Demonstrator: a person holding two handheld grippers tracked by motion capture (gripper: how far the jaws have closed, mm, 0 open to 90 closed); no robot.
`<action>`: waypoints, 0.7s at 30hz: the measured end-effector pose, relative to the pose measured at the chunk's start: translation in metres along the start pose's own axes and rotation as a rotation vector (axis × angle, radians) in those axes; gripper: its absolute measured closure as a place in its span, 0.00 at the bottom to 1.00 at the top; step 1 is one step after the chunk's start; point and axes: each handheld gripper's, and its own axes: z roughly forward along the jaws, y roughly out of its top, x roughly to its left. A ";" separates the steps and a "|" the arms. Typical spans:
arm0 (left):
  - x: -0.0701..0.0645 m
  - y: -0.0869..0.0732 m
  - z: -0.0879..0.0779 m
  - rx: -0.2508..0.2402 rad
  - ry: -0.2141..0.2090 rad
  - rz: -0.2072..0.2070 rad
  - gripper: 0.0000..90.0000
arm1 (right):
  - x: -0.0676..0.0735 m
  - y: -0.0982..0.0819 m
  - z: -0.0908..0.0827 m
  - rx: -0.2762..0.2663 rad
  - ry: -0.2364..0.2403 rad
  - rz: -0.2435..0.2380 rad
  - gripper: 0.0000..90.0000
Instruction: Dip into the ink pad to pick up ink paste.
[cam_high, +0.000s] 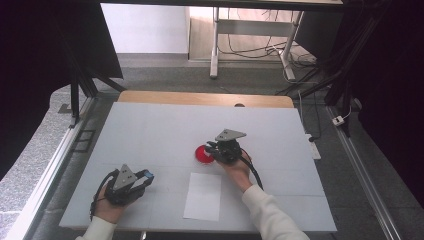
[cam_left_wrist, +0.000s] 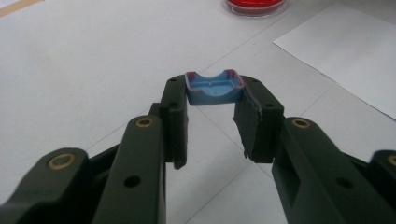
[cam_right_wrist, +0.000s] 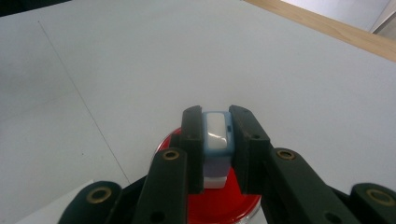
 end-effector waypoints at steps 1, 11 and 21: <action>0.000 0.000 0.000 0.000 0.000 0.000 0.72 | 0.000 0.000 -0.001 -0.005 -0.001 0.000 0.84; 0.000 0.000 0.001 0.002 0.001 0.000 0.72 | 0.001 0.010 -0.012 -0.055 0.007 0.002 0.84; -0.001 0.000 0.001 0.002 0.001 0.000 0.72 | 0.005 0.011 -0.004 -0.027 0.015 -0.020 0.84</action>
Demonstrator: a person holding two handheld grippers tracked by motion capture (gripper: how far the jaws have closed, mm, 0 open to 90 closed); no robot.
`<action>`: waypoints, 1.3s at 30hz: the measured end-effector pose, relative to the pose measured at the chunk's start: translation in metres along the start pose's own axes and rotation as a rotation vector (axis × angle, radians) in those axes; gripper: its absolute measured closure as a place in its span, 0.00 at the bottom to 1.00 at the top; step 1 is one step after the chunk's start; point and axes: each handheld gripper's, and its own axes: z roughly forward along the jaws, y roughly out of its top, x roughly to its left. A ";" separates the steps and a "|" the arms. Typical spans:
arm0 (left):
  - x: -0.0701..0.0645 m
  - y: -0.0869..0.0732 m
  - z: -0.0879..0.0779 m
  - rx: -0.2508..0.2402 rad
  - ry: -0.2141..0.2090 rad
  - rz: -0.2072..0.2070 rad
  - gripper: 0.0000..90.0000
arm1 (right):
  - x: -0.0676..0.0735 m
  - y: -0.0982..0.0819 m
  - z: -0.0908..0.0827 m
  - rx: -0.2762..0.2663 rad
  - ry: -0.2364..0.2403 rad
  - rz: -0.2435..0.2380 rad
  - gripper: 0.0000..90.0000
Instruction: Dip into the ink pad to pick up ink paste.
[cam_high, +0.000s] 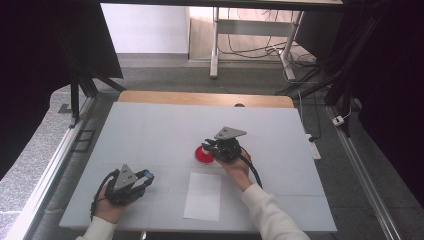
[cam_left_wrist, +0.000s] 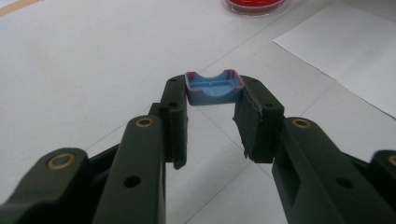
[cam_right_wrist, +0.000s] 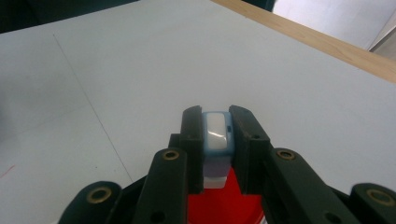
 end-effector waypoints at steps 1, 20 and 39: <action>0.000 0.000 0.000 -0.001 0.000 0.000 0.72 | 0.000 0.000 0.001 0.004 -0.002 -0.001 0.84; 0.000 0.000 0.000 0.001 0.004 0.000 0.72 | 0.000 -0.005 0.013 0.066 -0.001 -0.012 0.84; 0.000 -0.001 0.000 0.003 0.005 0.001 0.72 | 0.002 -0.007 0.016 0.080 -0.009 -0.018 0.84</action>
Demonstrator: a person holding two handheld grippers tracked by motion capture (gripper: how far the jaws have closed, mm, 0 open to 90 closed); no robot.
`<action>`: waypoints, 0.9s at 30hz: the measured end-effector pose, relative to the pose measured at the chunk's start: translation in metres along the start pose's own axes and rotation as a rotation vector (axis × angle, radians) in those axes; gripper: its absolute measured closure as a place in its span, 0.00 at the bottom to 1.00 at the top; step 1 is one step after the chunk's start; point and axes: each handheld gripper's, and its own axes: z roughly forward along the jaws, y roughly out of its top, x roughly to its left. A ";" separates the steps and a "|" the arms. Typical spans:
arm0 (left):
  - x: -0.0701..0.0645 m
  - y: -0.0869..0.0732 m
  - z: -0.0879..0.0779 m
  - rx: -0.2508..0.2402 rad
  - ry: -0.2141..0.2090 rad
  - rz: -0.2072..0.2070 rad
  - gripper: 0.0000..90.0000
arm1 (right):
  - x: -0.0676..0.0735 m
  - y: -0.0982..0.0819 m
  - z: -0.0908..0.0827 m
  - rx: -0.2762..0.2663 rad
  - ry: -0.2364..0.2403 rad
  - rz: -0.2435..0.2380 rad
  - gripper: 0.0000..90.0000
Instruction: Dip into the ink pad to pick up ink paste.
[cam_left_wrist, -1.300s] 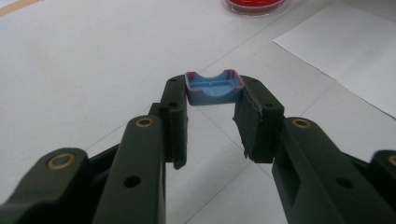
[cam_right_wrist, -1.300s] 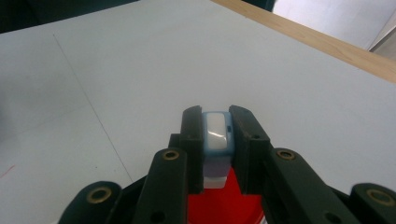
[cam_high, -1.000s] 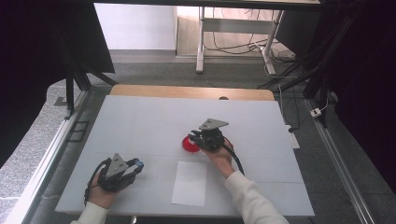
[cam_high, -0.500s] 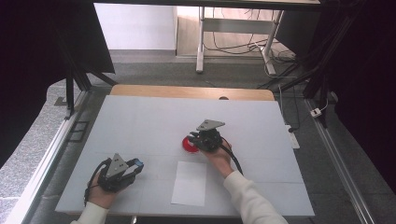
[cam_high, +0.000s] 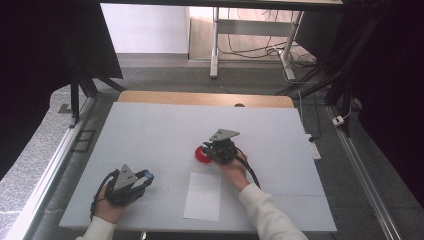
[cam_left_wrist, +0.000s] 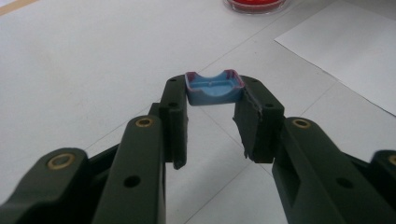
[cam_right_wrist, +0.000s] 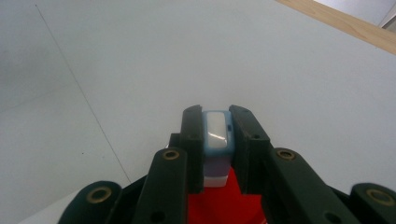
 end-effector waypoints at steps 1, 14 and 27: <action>0.000 0.000 0.000 0.000 0.000 0.001 0.72 | 0.000 0.000 0.000 0.000 0.000 0.001 0.84; -0.001 0.000 0.000 0.000 0.003 0.002 0.72 | 0.001 0.000 0.000 0.003 -0.002 -0.002 0.84; 0.000 0.000 0.000 0.000 0.000 0.002 0.72 | 0.000 0.001 -0.003 -0.011 -0.002 0.005 0.84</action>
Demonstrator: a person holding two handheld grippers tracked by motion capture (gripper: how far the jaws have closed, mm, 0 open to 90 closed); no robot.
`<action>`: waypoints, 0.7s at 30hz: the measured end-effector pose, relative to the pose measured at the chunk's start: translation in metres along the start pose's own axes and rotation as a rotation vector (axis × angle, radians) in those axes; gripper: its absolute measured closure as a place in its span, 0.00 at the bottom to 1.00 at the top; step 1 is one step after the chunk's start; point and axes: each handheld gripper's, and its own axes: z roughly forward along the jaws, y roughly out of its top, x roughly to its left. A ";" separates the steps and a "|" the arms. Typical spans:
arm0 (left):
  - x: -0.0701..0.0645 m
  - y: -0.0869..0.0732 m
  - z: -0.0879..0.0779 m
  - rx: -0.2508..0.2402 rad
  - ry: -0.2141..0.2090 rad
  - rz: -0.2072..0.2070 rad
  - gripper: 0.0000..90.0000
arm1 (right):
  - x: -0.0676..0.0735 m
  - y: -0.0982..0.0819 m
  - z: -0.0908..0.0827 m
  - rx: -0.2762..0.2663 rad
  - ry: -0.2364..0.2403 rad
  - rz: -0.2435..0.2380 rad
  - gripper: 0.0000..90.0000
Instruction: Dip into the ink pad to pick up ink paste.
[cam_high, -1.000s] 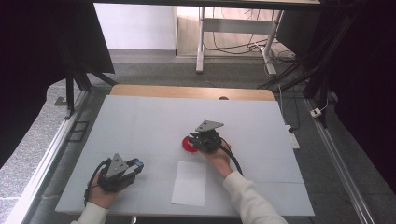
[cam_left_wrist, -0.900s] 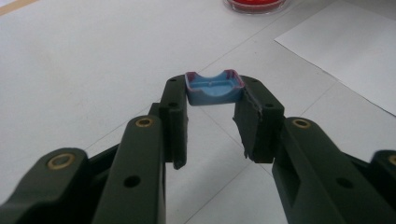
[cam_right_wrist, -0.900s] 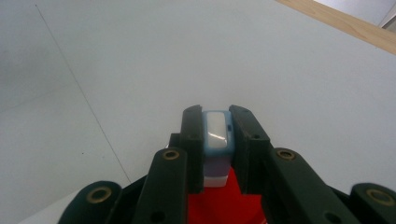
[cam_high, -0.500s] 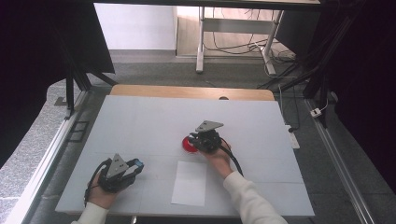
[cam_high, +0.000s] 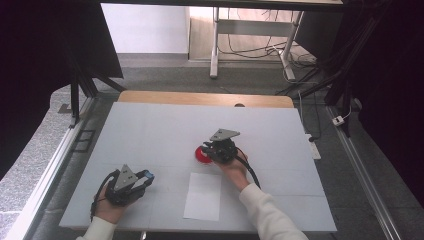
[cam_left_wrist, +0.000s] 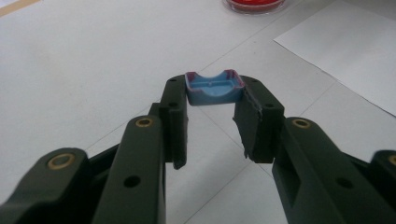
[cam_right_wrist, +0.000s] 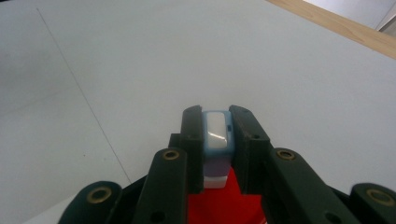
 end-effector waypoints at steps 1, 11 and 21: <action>0.000 0.000 0.000 0.000 0.000 0.000 0.72 | 0.000 0.000 0.000 0.001 0.003 0.001 0.84; 0.000 0.000 0.000 -0.002 0.001 -0.001 0.72 | -0.003 0.001 -0.004 -0.018 -0.003 0.014 0.84; 0.001 -0.001 -0.001 -0.004 0.002 -0.002 0.72 | -0.007 0.003 -0.013 -0.052 0.004 0.033 0.84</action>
